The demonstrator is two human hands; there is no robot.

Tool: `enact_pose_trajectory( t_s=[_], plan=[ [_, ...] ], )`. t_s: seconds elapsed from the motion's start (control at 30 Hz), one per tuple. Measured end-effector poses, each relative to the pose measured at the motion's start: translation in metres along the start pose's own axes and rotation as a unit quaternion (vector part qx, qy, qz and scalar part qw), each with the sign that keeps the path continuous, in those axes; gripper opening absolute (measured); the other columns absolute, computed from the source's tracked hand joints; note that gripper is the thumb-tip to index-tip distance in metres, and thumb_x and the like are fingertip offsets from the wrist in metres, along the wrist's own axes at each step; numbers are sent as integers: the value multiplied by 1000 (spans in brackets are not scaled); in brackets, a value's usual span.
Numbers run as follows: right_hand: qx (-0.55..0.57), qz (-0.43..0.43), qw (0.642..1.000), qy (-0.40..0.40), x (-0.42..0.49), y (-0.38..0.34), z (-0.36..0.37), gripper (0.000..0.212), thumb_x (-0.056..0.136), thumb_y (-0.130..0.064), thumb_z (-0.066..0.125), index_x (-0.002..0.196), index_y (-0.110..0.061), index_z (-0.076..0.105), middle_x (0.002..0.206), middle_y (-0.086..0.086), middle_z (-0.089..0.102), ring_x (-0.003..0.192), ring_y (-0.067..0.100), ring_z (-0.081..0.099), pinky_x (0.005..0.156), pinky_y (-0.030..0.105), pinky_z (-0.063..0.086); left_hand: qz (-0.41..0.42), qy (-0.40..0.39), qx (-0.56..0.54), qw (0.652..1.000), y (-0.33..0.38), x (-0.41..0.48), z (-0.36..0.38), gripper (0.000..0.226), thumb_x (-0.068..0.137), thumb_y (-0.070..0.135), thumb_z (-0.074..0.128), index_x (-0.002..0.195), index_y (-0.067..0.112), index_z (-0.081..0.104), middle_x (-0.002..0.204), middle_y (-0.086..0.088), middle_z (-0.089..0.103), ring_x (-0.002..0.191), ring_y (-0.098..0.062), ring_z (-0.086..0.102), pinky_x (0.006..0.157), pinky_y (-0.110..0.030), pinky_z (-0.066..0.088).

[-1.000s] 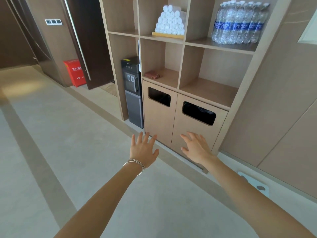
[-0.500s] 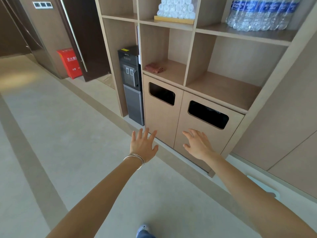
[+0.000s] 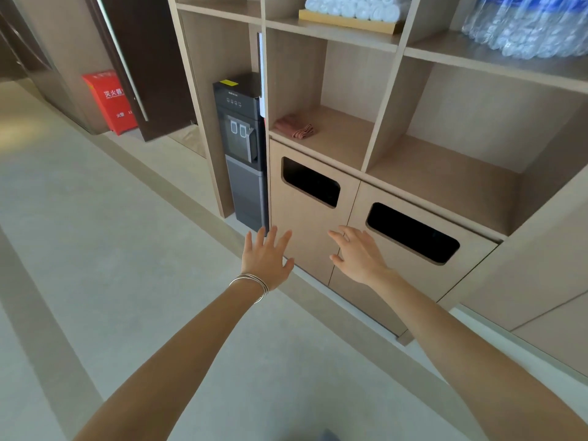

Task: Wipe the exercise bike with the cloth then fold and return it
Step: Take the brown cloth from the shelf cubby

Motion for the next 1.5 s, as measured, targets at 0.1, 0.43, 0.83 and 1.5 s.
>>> enact_pose_trajectory(
  t_s=[0.1, 0.43, 0.83, 1.5],
  plan=[
    [0, 8, 1000, -30, 28, 9, 16, 56, 96, -36, 43, 146, -19, 24, 152, 8, 25, 141, 21, 20, 116, 44, 15, -7, -16, -6, 1000, -11, 19, 22, 64, 92, 55, 33, 147, 30, 12, 156, -7, 18, 143, -33, 15, 116, -54, 10],
    [31, -16, 999, 8, 175, 60, -2, 57, 96, -35, 44, 146, -18, 25, 152, 8, 26, 141, 23, 22, 116, 43, 18, -21, -12, 16, 1000, -35, 160, 18, 64, 92, 55, 34, 147, 29, 11, 157, -8, 17, 144, -34, 14, 116, -54, 11],
    [50, -56, 997, 9, 304, 103, -8, 53, 95, -33, 47, 143, -18, 31, 146, 5, 36, 133, 24, 35, 109, 39, 31, -51, 0, 18, 999, -55, 281, 20, 66, 92, 55, 35, 148, 29, 11, 156, -7, 19, 143, -34, 15, 117, -55, 11],
    [117, 16, 993, 15, 530, 86, -2, 50, 94, -24, 50, 141, -18, 36, 147, 7, 34, 133, 27, 32, 110, 39, 29, 47, -5, 23, 999, -174, 470, 25, 67, 93, 52, 35, 148, 26, 7, 157, -11, 16, 144, -34, 11, 117, -52, 10]
  ],
)
Point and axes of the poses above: each hand's wrist, its own x-axis towards the middle knuckle, its own z-axis out of the palm, y = z × x, the point moved 4 cm from there along x, towards the middle knuckle
